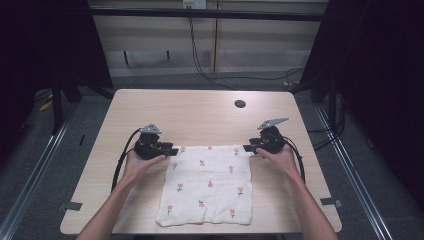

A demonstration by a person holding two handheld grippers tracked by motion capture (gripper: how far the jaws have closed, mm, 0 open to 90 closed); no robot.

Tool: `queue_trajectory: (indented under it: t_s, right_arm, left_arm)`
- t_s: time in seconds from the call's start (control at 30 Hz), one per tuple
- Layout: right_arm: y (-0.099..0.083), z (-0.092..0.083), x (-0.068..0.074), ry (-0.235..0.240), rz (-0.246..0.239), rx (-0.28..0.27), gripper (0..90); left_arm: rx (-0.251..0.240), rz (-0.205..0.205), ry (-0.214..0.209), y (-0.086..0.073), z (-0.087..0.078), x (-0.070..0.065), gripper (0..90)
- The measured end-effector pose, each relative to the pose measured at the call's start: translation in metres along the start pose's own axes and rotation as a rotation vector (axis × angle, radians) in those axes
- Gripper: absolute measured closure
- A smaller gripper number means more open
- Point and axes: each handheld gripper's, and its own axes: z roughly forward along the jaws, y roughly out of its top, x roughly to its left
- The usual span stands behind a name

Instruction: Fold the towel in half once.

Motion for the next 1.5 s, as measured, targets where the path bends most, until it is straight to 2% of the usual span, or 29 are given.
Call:
queue_trajectory:
  t_s: [0.03, 0.13, 0.17, 0.2, 0.27, 0.33, 0.37, 0.47, 0.5, 0.57, 0.63, 0.77, 0.8, 0.83, 0.87, 0.9, 0.93, 1.0, 1.03, 1.1, 1.13, 1.2, 1.27, 1.4, 1.43, 1.47, 1.5]
  right_arm:
    - [0.0, 0.003, -0.002, -0.009, 0.01, 0.004, 56.8]
    - [0.001, 0.011, -0.007, -0.015, 0.016, 0.008, 59.9]
    - [0.001, 0.013, -0.007, -0.004, 0.018, 0.002, 60.6]
    - [0.002, 0.017, -0.007, -0.007, 0.02, 0.011, 60.6]
    - [0.002, 0.019, -0.007, -0.005, 0.018, 0.007, 61.7]
    - [0.002, 0.024, -0.006, 0.0, 0.009, 0.003, 64.4]
    - [0.002, 0.027, -0.005, -0.005, 0.004, 0.007, 66.3]
    - [0.001, 0.03, -0.005, -0.024, -0.008, 0.024, 66.3]
    - [0.0, 0.031, -0.005, -0.017, -0.001, 0.029, 66.2]
    - [-0.002, 0.032, -0.006, -0.026, 0.002, 0.038, 67.0]
    - [-0.004, 0.032, -0.006, -0.016, -0.002, 0.026, 68.3]
    - [-0.007, 0.032, -0.002, -0.038, -0.011, 0.02, 72.0]
    - [-0.007, 0.031, -0.001, -0.036, -0.019, 0.02, 76.5]
    - [-0.007, 0.031, -0.001, -0.036, -0.019, 0.02, 76.5]
    - [-0.008, 0.031, -0.001, -0.036, -0.027, 0.018, 81.1]
    - [-0.008, 0.031, -0.001, -0.036, -0.027, 0.018, 81.1]
    - [-0.008, 0.031, -0.001, -0.034, -0.031, 0.018, 82.4]
    - [-0.007, 0.032, -0.001, -0.025, -0.027, 0.018, 84.7]
    - [-0.007, 0.032, 0.0, -0.027, -0.022, 0.02, 85.3]
    - [-0.006, 0.032, 0.001, -0.029, -0.023, 0.027, 85.9]
    - [-0.006, 0.032, 0.002, -0.027, -0.026, 0.028, 86.2]
    - [-0.006, 0.032, 0.003, -0.025, -0.023, 0.025, 86.3]
    - [-0.007, 0.033, 0.004, -0.015, -0.012, 0.021, 86.4]
    - [-0.006, 0.034, 0.005, -0.009, -0.009, 0.017, 86.4]
    - [-0.006, 0.034, 0.005, -0.01, -0.007, 0.019, 86.5]
    - [-0.007, 0.034, 0.005, -0.005, -0.006, 0.014, 86.4]
    - [-0.007, 0.034, 0.005, 0.0, 0.006, 0.012, 86.5]
  left_arm:
    - [0.0, 0.002, 0.005, 0.0, 0.0, 0.002, 59.3]
    - [-0.021, -0.029, 0.011, -0.003, 0.002, 0.01, 60.3]
    - [-0.03, -0.04, 0.012, -0.004, 0.003, 0.012, 60.4]
    - [-0.013, -0.015, 0.029, -0.004, 0.006, 0.013, 60.4]
    - [-0.007, -0.02, 0.024, -0.003, 0.008, 0.013, 60.3]
    - [-0.028, -0.024, 0.02, -0.003, 0.008, 0.014, 60.4]
    - [-0.015, -0.022, 0.014, -0.003, 0.01, 0.015, 60.3]
    - [-0.006, -0.034, 0.011, -0.007, 0.012, 0.019, 59.6]
    - [-0.002, -0.04, 0.021, -0.008, 0.012, 0.021, 59.5]
    - [-0.013, -0.053, 0.026, -0.01, 0.011, 0.025, 59.5]
    - [0.002, -0.048, 0.039, -0.012, 0.011, 0.027, 58.9]
    - [0.001, -0.075, 0.036, -0.016, 0.015, 0.031, 58.2]
    - [0.007, -0.065, 0.045, -0.016, 0.018, 0.03, 58.1]
    - [0.007, -0.065, 0.045, -0.016, 0.018, 0.03, 58.0]
    - [-0.005, -0.072, 0.03, -0.014, 0.02, 0.026, 58.1]
    - [-0.005, -0.072, 0.03, -0.014, 0.02, 0.026, 58.1]
    - [0.0, -0.051, 0.045, -0.011, 0.021, 0.023, 58.1]
    - [0.002, -0.042, 0.032, -0.009, 0.023, 0.02, 58.2]
    - [0.008, -0.036, 0.046, -0.009, 0.025, 0.019, 58.4]
    - [0.024, -0.033, 0.047, -0.011, 0.027, 0.02, 58.5]
    - [0.031, -0.034, 0.065, -0.012, 0.028, 0.02, 58.4]
    - [0.018, -0.044, 0.057, -0.013, 0.029, 0.022, 58.5]
    - [0.029, -0.034, 0.065, -0.012, 0.028, 0.022, 59.6]
    - [0.04, 0.0, 0.06, -0.012, 0.029, 0.018, 66.9]
    - [0.045, 0.013, 0.062, -0.012, 0.03, 0.016, 69.8]
    - [0.047, 0.017, 0.046, -0.012, 0.031, 0.015, 72.3]
    - [0.045, 0.029, 0.051, -0.012, 0.032, 0.013, 77.8]
